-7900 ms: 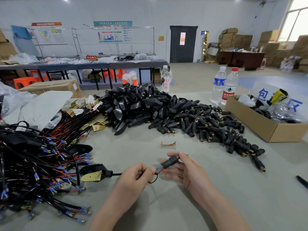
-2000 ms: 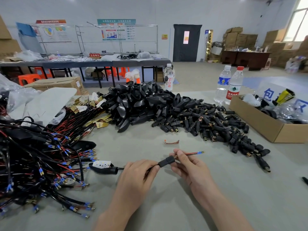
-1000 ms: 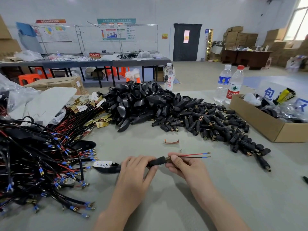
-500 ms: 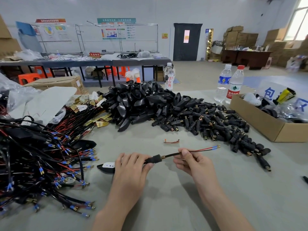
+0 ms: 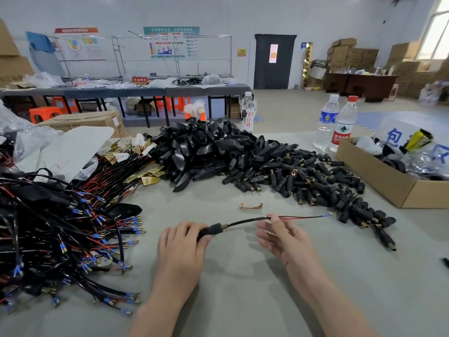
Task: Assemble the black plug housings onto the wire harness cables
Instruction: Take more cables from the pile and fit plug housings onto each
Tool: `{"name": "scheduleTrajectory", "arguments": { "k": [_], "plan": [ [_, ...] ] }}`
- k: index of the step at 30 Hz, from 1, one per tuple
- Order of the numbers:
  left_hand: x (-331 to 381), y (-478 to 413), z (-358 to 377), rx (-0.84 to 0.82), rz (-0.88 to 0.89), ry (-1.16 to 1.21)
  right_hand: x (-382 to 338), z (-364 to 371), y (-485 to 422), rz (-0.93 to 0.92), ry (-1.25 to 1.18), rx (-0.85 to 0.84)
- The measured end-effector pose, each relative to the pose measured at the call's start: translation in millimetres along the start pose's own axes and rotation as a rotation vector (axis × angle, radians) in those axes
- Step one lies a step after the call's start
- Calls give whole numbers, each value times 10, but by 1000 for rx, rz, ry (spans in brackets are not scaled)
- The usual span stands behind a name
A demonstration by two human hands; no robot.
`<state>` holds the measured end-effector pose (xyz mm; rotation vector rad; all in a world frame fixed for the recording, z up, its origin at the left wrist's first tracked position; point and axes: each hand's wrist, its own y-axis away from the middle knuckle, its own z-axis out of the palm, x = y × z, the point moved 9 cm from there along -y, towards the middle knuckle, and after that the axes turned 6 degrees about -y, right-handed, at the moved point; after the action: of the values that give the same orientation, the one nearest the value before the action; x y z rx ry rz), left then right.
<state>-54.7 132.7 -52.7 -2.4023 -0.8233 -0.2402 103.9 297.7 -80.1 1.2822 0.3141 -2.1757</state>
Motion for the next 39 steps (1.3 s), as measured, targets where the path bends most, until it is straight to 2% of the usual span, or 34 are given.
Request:
{"name": "scheduleTrajectory", "arguments": {
  "k": [3, 6, 13, 29, 39],
  "plan": [
    [18, 9, 37, -31, 15, 8, 104, 139, 53, 38, 54, -72],
    [102, 16, 61, -65, 55, 49, 148, 174, 49, 44, 77, -71],
    [278, 55, 133, -109, 168, 45, 218, 281, 72, -16, 270, -153],
    [232, 7, 151, -94, 131, 35, -86, 65, 15, -179, 255, 53],
    [229, 1, 137, -85, 126, 51, -197, -19, 24, -269, 282, 118]
  ]
}}
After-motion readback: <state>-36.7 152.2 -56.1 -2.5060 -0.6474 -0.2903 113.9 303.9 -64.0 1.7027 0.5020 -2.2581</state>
